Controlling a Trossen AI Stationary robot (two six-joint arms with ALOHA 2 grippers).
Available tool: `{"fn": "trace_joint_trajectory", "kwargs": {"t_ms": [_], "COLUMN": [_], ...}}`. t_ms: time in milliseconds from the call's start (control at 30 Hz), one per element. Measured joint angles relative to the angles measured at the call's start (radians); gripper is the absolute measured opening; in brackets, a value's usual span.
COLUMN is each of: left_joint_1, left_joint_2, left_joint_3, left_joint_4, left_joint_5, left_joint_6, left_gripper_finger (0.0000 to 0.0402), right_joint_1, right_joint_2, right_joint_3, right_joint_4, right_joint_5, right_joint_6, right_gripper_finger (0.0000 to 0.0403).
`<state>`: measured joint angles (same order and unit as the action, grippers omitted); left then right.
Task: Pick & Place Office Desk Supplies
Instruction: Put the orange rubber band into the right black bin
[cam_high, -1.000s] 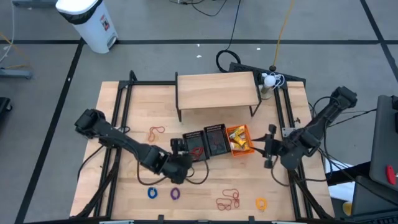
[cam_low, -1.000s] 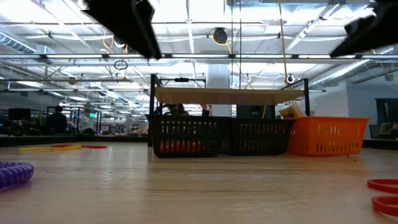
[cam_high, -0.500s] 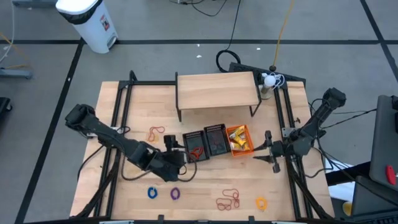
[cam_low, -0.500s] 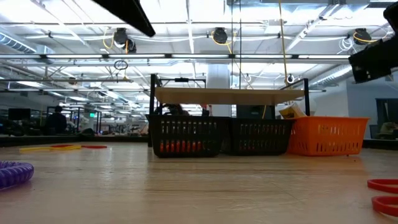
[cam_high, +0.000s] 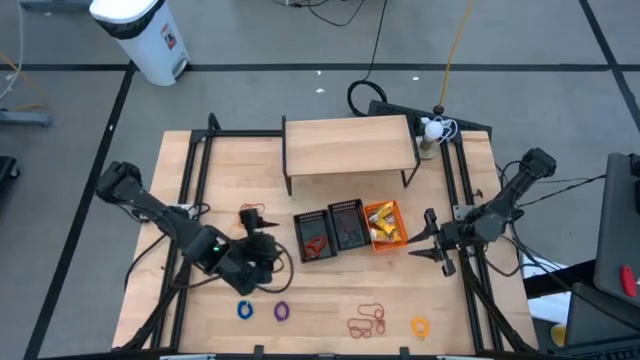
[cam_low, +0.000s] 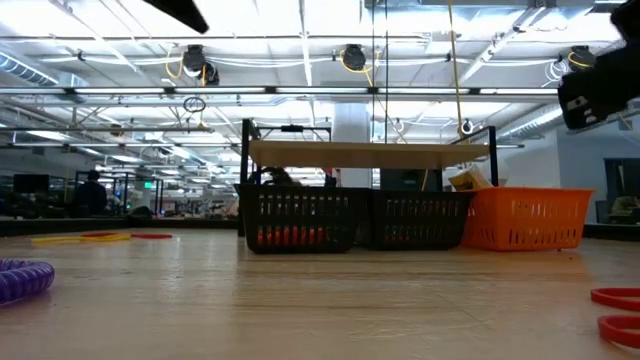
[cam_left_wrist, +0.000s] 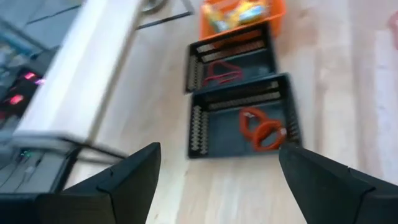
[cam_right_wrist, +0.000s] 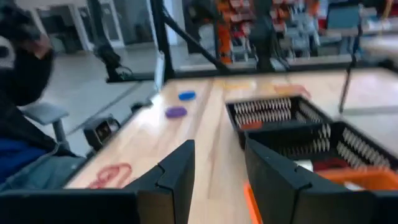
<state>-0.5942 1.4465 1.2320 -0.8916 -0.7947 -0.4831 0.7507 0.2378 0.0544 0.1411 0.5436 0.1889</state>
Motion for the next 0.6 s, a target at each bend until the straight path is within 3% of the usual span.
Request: {"fn": "trace_joint_trajectory", "kwargs": {"t_ms": [233, 467, 600], "left_joint_1": [-0.126, -0.183, -0.243], "left_joint_2": [-0.070, -0.086, -0.088], "left_joint_3": [0.000, 0.000, -0.003], "left_joint_4": [-0.167, -0.278, -0.495], "left_joint_5": [-0.214, -0.233, -0.321], "left_joint_6": [-0.280, -0.382, -0.692], "left_gripper_finger": [0.0321, 0.0309, 0.0311], "right_joint_1": [-0.101, -0.168, -0.215], "right_joint_2": [0.049, 0.140, 0.181], "right_joint_3": [-0.001, -0.002, -0.002], "right_joint_4": [-0.058, -0.060, -0.045], "right_joint_5": [-0.136, -0.167, -0.206], "right_joint_6": [0.113, 0.162, 0.152], "right_gripper_finger": [0.0130, 0.0124, 0.0115]}}
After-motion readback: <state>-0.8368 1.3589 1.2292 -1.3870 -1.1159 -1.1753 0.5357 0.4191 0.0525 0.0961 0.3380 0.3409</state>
